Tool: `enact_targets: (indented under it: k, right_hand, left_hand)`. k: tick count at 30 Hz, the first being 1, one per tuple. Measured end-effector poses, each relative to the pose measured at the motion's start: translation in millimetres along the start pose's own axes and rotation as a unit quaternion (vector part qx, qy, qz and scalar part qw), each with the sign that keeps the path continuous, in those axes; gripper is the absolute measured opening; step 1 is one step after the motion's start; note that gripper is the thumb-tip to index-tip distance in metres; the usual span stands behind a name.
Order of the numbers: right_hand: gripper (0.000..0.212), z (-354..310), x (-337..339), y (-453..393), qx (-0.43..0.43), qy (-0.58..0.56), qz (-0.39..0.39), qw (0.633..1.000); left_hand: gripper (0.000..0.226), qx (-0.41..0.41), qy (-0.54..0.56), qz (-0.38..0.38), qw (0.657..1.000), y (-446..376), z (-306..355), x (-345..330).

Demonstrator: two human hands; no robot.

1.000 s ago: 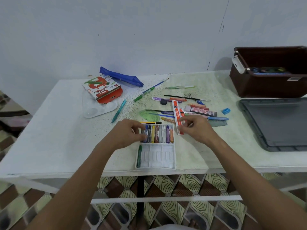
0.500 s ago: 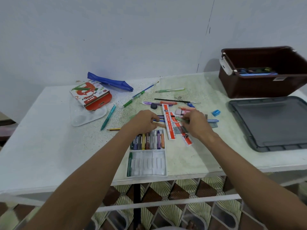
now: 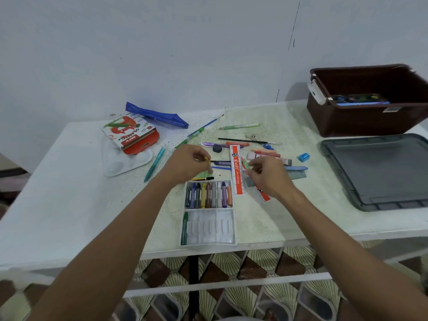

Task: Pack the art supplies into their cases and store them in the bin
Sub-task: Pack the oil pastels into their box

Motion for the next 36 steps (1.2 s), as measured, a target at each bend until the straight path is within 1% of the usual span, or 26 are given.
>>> enact_targets:
  k: [3,6,8,11,17,20,25,28,30,31,33,36]
  right_hand:
    - [0.018,-16,-2,26,0.019,-0.093,-0.044,0.994]
    - [0.007,-34,-9,56,0.032,-0.157,-0.104,0.982]
    - [0.005,-46,-16,71,0.043,-0.166,-0.124,0.977]
    - [0.010,-57,-30,84,0.044,-0.165,-0.141,0.975]
    - [0.011,-72,-49,98,0.034,-0.127,-0.145,0.981]
    - [0.009,-76,-55,101,0.030,-0.120,-0.142,0.982]
    - [0.020,-77,-63,107,0.023,-0.118,-0.134,0.984]
    - [0.015,-77,-63,108,0.048,-0.096,-0.134,0.985]
    - [0.021,-75,-62,107,0.071,-0.072,-0.128,0.987]
    - [0.024,-75,-61,107,0.084,-0.067,-0.129,0.986]
    - [0.029,-75,-57,106,0.118,-0.072,-0.135,0.981]
    - [0.036,-76,-58,106,0.162,-0.051,-0.140,0.975]
  left_hand:
    - [0.011,0.021,0.088,0.040,0.995,27,1,13]
    - [0.017,0.051,0.109,0.032,0.992,56,-5,19]
    - [0.019,0.072,0.090,0.014,0.993,74,-14,21]
    - [0.022,0.095,0.085,-0.015,0.992,97,-29,19]
    - [0.029,0.131,0.101,-0.001,0.986,114,-47,14]
    - [0.029,0.116,0.068,-0.007,0.991,117,-46,9]
    - [0.020,0.089,0.041,-0.011,0.995,120,-49,7]
    - [0.013,0.079,0.031,-0.026,0.996,122,-53,9]
    - [0.009,0.063,0.020,-0.049,0.997,124,-55,11]
    - [0.010,0.053,0.011,-0.066,0.996,124,-56,12]
    - [0.019,0.037,-0.019,-0.098,0.994,125,-56,14]
    - [0.032,0.029,-0.048,-0.108,0.993,125,-57,17]
Point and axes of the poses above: each hand's wrist, its own y-axis away from the middle knuckle, its own x-axis out of the back of the hand, z = x × y, the point moved 2 cm from there along -y, towards the middle knuckle, and after that the axes turned 13 degrees about y, right-handed, at the moved point
